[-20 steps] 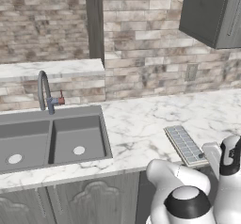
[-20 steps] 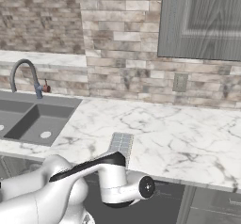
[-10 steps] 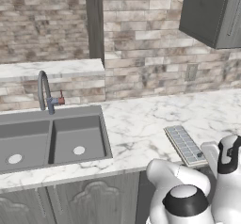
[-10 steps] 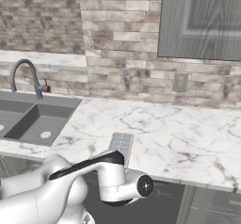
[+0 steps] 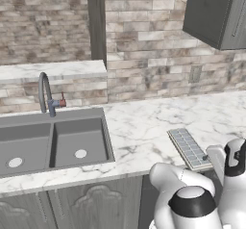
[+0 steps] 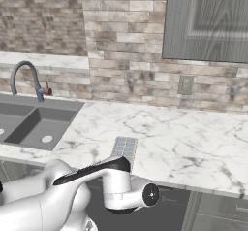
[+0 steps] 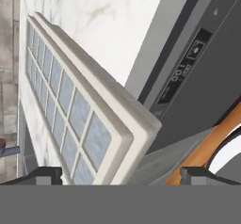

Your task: The ice cube tray has been filled with water. Take the tray and place it in the freezer to make ice. Close the freezer door after placing the tray.

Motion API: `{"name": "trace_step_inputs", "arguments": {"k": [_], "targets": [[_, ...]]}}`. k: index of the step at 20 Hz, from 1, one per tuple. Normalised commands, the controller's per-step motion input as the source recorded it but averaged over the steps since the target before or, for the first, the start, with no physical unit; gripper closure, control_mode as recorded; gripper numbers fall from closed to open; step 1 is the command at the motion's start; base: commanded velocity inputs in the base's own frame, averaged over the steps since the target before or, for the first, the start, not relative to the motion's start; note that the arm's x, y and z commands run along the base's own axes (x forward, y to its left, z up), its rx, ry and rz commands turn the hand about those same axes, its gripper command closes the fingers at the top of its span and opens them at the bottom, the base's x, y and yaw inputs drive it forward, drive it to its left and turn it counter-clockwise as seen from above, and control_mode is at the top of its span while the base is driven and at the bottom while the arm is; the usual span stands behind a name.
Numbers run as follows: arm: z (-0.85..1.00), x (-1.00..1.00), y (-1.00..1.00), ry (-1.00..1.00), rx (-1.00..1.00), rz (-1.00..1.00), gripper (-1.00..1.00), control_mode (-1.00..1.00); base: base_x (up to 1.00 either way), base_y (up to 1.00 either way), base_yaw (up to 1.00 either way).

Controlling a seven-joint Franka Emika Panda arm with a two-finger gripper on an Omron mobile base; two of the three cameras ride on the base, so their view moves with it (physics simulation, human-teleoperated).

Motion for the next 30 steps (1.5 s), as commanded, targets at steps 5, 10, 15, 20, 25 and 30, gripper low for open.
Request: {"name": "trace_step_inputs", "arguments": {"k": [5, 10, 15, 20, 25, 30], "targets": [[-0.01, 0.00, -0.04, -0.02, 0.03, 0.00, -1.00, -1.00, 0.00, 0.00, 0.00], [0.00, 0.06, 0.00, 0.00, 0.02, 0.00, -1.00, -1.00, 0.00, 0.00, 0.00], [0.00, 0.11, 0.00, 0.00, 0.01, 0.00, -1.00, -1.00, 0.00, 0.00, 0.00], [-0.04, 0.08, 0.00, 0.00, 0.00, 0.00, -1.00, -1.00, 0.00, 0.00, 0.00], [-0.11, 0.03, 0.00, 0.00, 0.00, 0.00, -1.00, -1.00, 0.00, 0.00, 0.00], [-0.07, 0.02, 0.02, 0.00, 0.00, 0.00, -1.00, -1.00, 0.00, 0.00, 0.00]]}}
